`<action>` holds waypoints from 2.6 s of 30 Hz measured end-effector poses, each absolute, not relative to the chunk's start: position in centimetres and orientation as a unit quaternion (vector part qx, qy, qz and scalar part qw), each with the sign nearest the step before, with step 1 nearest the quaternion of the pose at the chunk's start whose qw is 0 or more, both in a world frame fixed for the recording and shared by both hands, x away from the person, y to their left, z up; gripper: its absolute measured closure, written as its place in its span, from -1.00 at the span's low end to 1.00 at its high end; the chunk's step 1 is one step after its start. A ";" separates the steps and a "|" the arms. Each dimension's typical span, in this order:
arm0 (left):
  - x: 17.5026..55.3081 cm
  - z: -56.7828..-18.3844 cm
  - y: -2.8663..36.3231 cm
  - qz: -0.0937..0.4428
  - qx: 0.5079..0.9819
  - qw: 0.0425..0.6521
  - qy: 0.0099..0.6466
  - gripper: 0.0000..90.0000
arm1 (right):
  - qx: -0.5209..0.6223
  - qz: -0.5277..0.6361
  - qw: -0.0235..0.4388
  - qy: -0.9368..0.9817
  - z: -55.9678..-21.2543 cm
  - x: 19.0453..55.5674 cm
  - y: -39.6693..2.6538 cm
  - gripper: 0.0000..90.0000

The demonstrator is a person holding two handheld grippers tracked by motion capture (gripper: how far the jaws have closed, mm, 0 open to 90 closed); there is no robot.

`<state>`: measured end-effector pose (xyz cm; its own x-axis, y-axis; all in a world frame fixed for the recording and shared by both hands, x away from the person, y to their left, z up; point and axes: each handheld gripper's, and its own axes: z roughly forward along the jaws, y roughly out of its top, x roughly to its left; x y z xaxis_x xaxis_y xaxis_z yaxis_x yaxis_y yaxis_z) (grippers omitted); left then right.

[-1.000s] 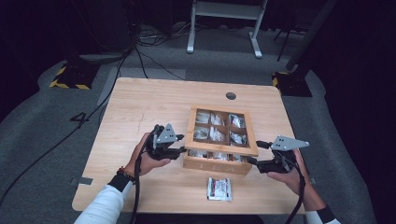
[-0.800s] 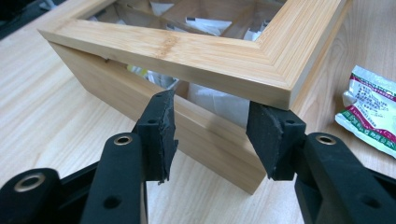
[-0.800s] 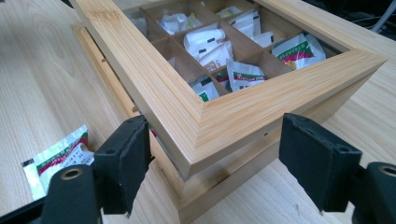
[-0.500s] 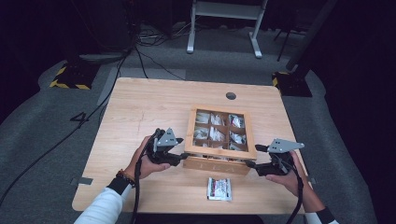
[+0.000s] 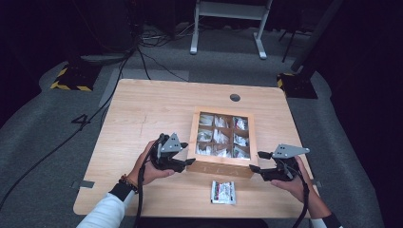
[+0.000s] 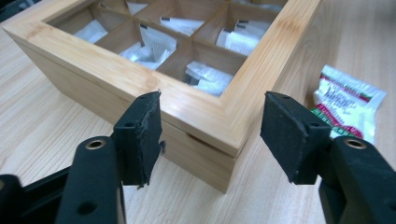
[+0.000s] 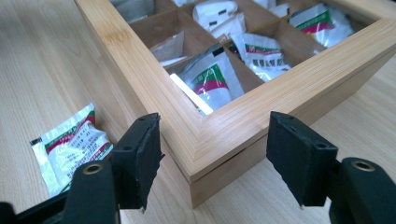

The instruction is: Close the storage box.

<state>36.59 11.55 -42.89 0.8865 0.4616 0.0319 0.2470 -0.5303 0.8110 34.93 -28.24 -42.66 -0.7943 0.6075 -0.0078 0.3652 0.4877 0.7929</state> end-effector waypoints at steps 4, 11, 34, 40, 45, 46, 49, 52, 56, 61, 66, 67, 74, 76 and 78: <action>36.4 -42.8 11.4 0.125 0.864 0.445 0.199 -0.02 | 0.285 0.431 0.147 0.844 -42.4 34.8 -28.5 -0.04; 36.5 -42.9 10.9 0.121 0.869 0.441 0.192 0.16 | 0.275 0.427 0.149 0.848 -42.4 34.7 -28.1 0.01; 36.5 -42.1 12.0 0.137 0.856 0.453 0.207 -0.02 | 0.281 0.431 0.147 0.845 -42.2 34.5 -28.5 -0.05; 35.9 -41.4 13.4 0.158 0.857 0.438 0.219 -0.27 | 0.281 0.428 0.167 0.843 -41.6 34.3 -29.0 -0.17; 35.3 -41.8 14.6 0.174 0.858 0.421 0.236 -0.54 | 0.281 0.421 0.185 0.842 -41.3 34.1 -29.7 -0.30; 35.3 -41.9 14.9 0.175 0.858 0.420 0.239 -0.57 | 0.281 0.417 0.190 0.843 -41.3 34.1 -29.9 -0.31; 35.2 -42.1 15.4 0.177 0.857 0.418 0.243 -0.60 | 0.287 0.415 0.191 0.842 -41.5 34.0 -30.5 -0.36; 35.1 -42.4 16.0 0.176 0.858 0.412 0.250 -0.62 | 0.289 0.410 0.197 0.843 -41.7 34.0 -30.9 -0.38; 35.0 -43.2 16.7 0.192 0.862 0.391 0.258 -0.62 | 0.295 0.393 0.218 0.843 -42.0 34.0 -31.8 -0.41; 35.0 -43.7 17.7 0.202 0.865 0.377 0.264 -0.61 | 0.303 0.374 0.234 0.845 -42.6 34.2 -32.7 -0.42; 35.0 -44.2 18.3 0.209 0.866 0.365 0.271 -0.61 | 0.315 0.362 0.238 0.845 -43.2 34.5 -33.4 -0.42; 35.0 -44.3 18.5 0.212 0.866 0.361 0.273 -0.61 | 0.315 0.362 0.238 0.845 -43.2 34.5 -33.4 -0.42; 35.1 -45.4 19.7 0.216 0.866 0.347 0.288 -0.60 | 0.328 0.349 0.241 0.844 -44.1 34.7 -34.3 -0.42; 35.1 -45.8 20.3 0.215 0.866 0.344 0.294 -0.60 | 0.335 0.345 0.239 0.844 -44.5 34.8 -34.7 -0.42; 35.1 -46.0 20.5 0.215 0.864 0.345 0.296 -0.60 | 0.336 0.344 0.239 0.844 -44.7 34.9 -34.9 -0.42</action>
